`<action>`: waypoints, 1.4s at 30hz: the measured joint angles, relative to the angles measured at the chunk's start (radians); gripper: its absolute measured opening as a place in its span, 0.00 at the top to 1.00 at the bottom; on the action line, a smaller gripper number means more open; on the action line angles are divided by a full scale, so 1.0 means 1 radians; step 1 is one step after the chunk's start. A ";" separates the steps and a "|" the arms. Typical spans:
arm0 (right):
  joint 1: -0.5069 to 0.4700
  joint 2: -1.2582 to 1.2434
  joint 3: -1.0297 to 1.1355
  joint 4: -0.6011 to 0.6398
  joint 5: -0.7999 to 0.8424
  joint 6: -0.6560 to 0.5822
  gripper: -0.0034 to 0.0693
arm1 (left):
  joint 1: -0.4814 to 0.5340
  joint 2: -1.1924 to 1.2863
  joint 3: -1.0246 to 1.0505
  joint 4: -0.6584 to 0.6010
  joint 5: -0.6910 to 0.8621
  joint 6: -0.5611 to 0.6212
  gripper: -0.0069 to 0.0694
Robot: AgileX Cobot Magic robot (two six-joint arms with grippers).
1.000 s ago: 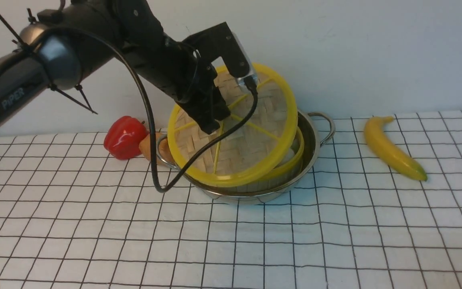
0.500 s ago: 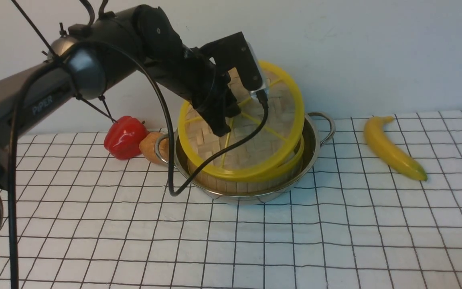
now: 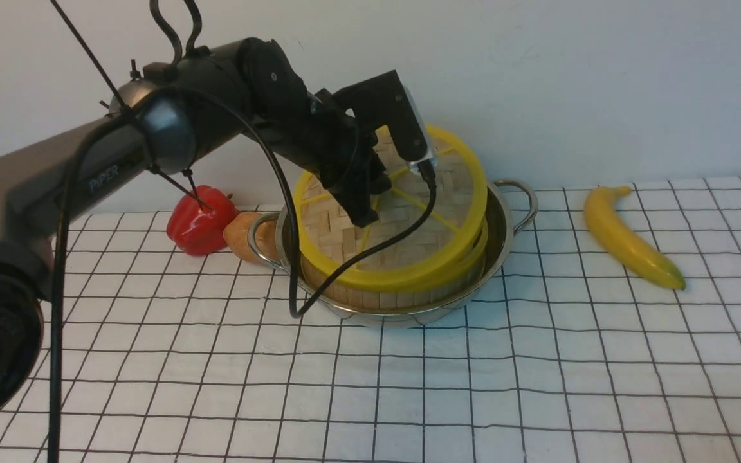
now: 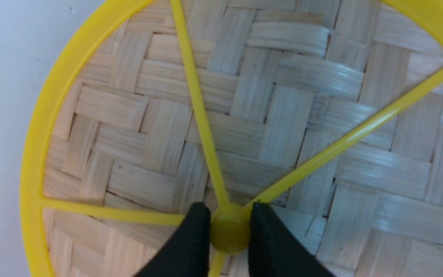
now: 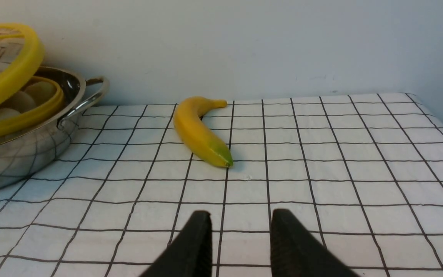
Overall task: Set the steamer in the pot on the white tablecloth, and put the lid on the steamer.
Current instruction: 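Place the yellow bamboo steamer lid onto the steamer in the pot with the left gripper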
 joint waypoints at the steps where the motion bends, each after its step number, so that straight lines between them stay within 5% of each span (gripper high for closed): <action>1: 0.000 0.000 0.000 0.000 0.000 0.000 0.62 | 0.000 0.000 -0.001 -0.001 0.000 0.000 0.75; 27: 0.000 0.000 0.000 0.000 0.000 0.000 0.62 | -0.001 0.053 -0.006 -0.143 -0.190 0.211 0.76; 36: 0.000 0.000 0.000 0.000 0.000 0.000 0.62 | -0.001 0.047 -0.056 -0.197 -0.095 0.209 0.76; 42: 0.000 0.000 0.000 0.000 0.000 0.000 0.62 | -0.001 0.029 -0.238 -0.137 0.142 0.039 0.76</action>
